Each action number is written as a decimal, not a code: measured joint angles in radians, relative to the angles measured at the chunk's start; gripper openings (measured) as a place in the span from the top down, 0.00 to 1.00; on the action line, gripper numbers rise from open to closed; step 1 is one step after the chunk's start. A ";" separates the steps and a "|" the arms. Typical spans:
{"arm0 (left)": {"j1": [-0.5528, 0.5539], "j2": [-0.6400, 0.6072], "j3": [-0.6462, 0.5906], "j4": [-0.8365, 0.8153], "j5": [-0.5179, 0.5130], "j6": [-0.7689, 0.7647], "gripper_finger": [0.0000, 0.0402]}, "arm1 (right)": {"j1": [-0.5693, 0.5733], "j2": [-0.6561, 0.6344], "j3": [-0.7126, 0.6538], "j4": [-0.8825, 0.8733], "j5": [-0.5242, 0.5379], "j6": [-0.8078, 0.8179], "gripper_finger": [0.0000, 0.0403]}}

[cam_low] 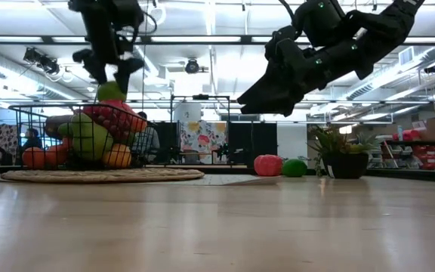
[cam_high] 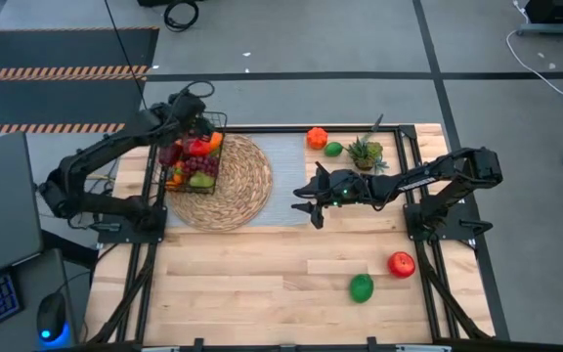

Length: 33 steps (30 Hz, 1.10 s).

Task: Build produce basket
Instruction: Put the green pear into the wire basket, then put the top green lime into the wire basket

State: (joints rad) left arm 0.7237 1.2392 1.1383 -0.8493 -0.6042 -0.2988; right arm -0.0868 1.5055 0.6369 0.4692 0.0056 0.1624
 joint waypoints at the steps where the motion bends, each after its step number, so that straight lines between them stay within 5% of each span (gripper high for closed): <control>1: 0.014 0.015 0.001 -0.004 0.013 0.008 0.26 | 0.003 0.000 0.000 0.001 0.000 0.000 0.45; 17: 0.084 0.202 0.000 -0.024 0.016 0.088 0.12 | 0.024 0.000 0.000 -0.001 -0.010 -0.008 0.32; 33: -0.044 0.094 0.000 -0.026 0.025 0.154 0.11 | 0.012 0.000 0.000 0.014 0.002 0.002 0.31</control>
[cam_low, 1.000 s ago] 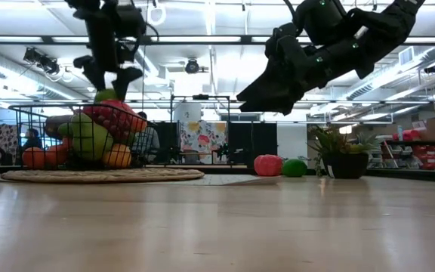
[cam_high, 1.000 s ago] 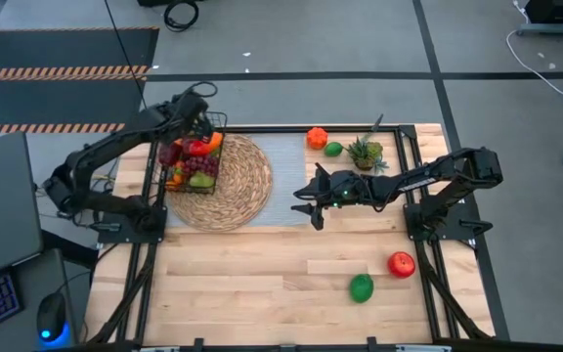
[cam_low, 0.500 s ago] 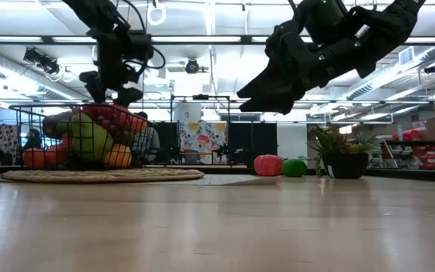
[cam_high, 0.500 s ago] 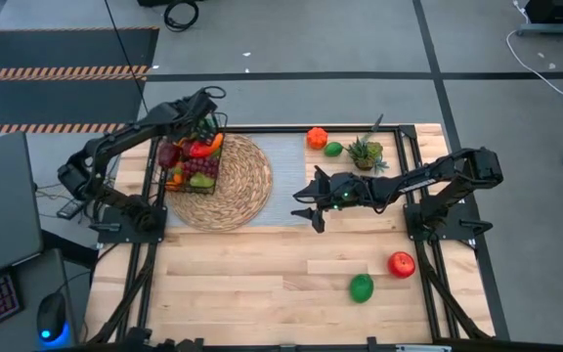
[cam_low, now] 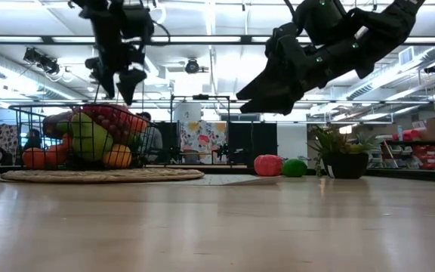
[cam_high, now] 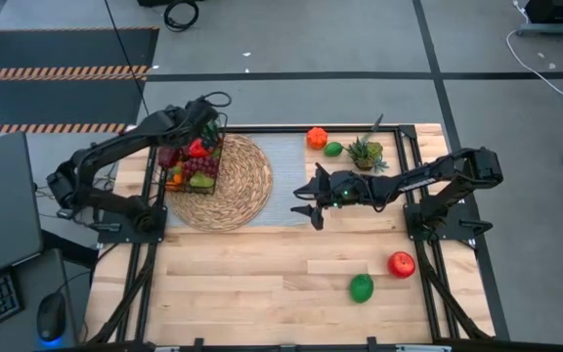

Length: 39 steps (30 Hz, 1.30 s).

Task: Build produce basket
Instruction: Put the top green lime into the wire basket

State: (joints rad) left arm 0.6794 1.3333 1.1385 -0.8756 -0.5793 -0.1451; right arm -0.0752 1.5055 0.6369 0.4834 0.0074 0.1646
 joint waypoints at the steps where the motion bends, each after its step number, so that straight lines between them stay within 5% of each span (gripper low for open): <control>1: -0.008 -0.014 0.000 0.000 0.000 0.000 0.11 | -0.003 0.000 0.000 -0.002 0.000 0.000 0.31; 14: -0.220 -0.171 0.001 0.023 0.092 -0.211 0.11 | -0.067 -0.014 0.000 -0.111 0.070 -0.039 0.31; 20: -0.436 -0.151 -0.056 0.294 0.103 -0.232 0.11 | -0.171 -0.088 0.000 -0.176 0.102 -0.045 0.31; 24: -0.527 -0.111 -0.109 0.496 0.101 -0.207 0.11 | -0.220 -0.175 0.000 -0.300 0.100 -0.064 0.31; 30: -0.608 0.023 -0.118 0.590 0.101 -0.237 0.11 | -0.250 -0.350 0.000 -0.632 0.073 -0.062 0.32; 39: -0.711 0.262 -0.118 0.845 0.106 -0.236 0.11 | -0.077 -0.496 0.014 -1.095 0.010 0.168 0.34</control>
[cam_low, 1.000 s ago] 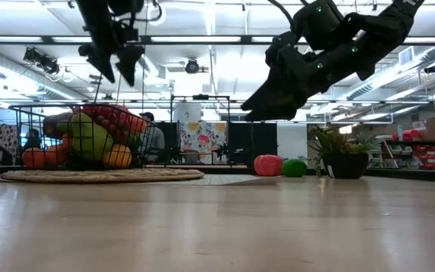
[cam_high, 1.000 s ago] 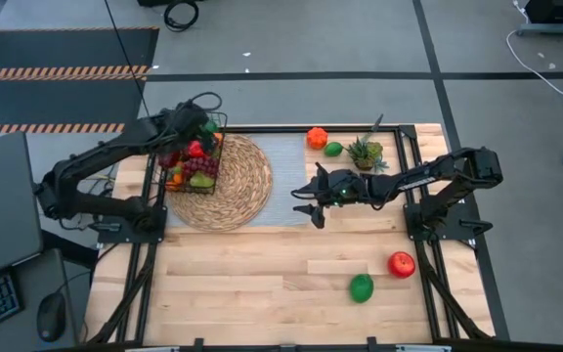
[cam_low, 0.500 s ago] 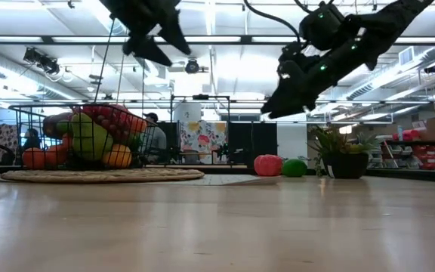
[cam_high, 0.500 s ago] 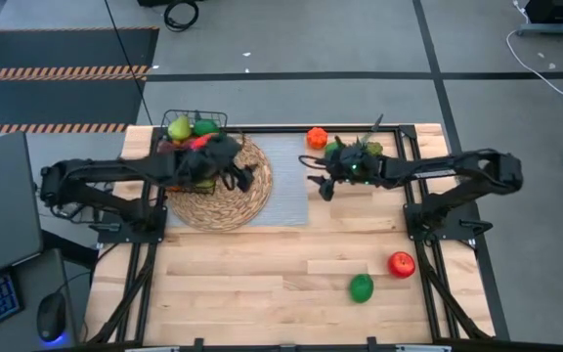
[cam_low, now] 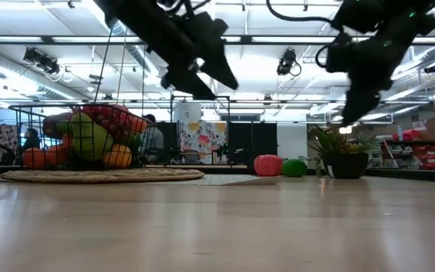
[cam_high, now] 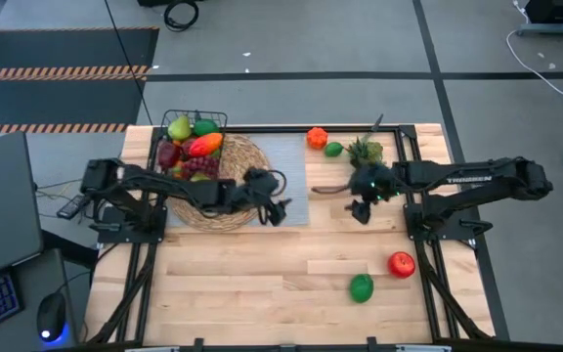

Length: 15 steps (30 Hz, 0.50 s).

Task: Build produce basket
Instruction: Put the top green lime into the wire basket

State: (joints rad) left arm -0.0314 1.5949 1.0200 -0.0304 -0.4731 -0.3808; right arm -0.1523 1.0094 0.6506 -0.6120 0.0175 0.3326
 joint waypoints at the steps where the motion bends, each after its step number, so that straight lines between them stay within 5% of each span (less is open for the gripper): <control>1: -0.008 0.020 0.000 0.029 0.005 0.000 0.11 | 0.031 -0.002 0.010 -0.042 -0.004 0.030 0.34; 10: -0.092 0.109 0.000 0.243 0.111 -0.003 0.11 | 0.287 -0.002 0.093 -0.193 -0.112 0.234 0.34; 15: -0.172 0.163 0.000 0.479 0.200 -0.026 0.11 | 0.347 -0.006 0.155 -0.401 0.050 0.381 0.34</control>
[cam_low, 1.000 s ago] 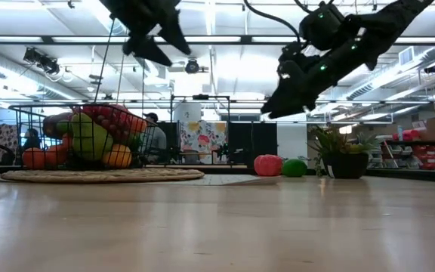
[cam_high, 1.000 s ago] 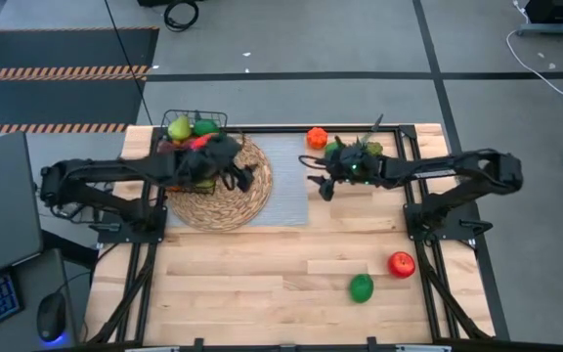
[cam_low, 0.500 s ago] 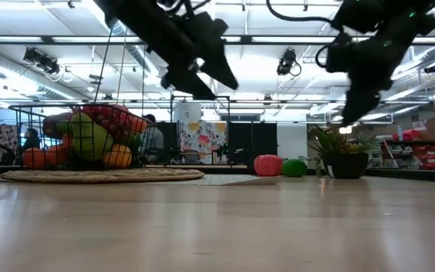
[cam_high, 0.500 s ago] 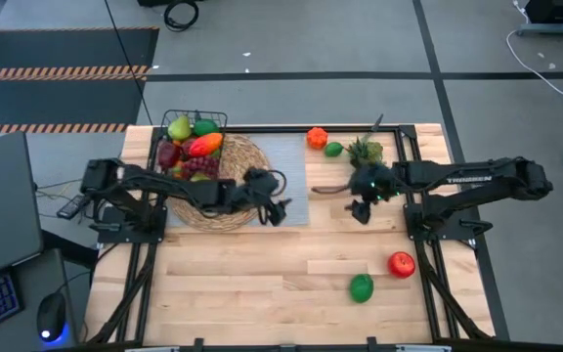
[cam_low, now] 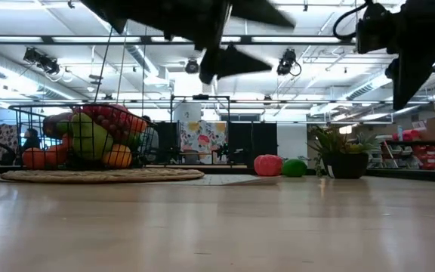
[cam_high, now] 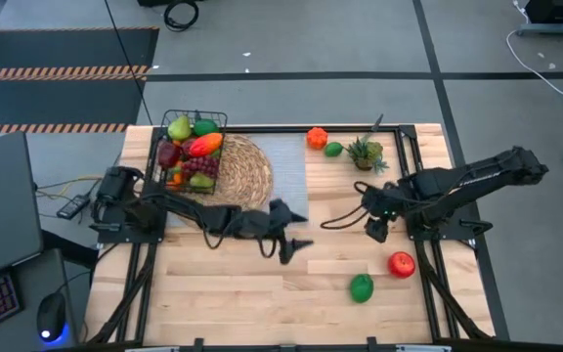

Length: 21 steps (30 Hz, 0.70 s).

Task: Build produce basket
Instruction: Put the top green lime into the wire basket

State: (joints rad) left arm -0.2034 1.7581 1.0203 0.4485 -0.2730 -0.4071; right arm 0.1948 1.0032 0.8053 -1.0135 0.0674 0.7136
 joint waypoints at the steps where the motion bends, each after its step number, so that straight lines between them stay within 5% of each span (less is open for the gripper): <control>1: -0.016 0.011 0.000 0.045 0.000 0.001 0.11 | 0.003 -0.004 0.010 -0.035 0.048 0.018 0.34; 4: -0.049 0.030 0.001 0.095 -0.060 0.029 0.11 | 0.004 -0.024 0.026 -0.081 0.147 0.046 0.34; 8: -0.005 0.029 0.001 0.044 -0.175 0.077 0.11 | 0.012 -0.053 0.026 -0.065 0.138 0.049 0.34; 15: 0.217 0.046 0.146 -0.208 0.070 0.115 0.18 | 0.112 -0.067 0.026 -0.065 0.119 0.098 0.34; 21: 0.365 0.078 0.314 -0.368 0.169 0.256 0.24 | 0.204 -0.066 0.026 -0.070 0.128 0.147 0.34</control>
State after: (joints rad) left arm 0.1615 1.8358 1.3338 0.0809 -0.1040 -0.1515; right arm 0.3984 0.9367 0.8314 -1.0837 0.1950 0.8602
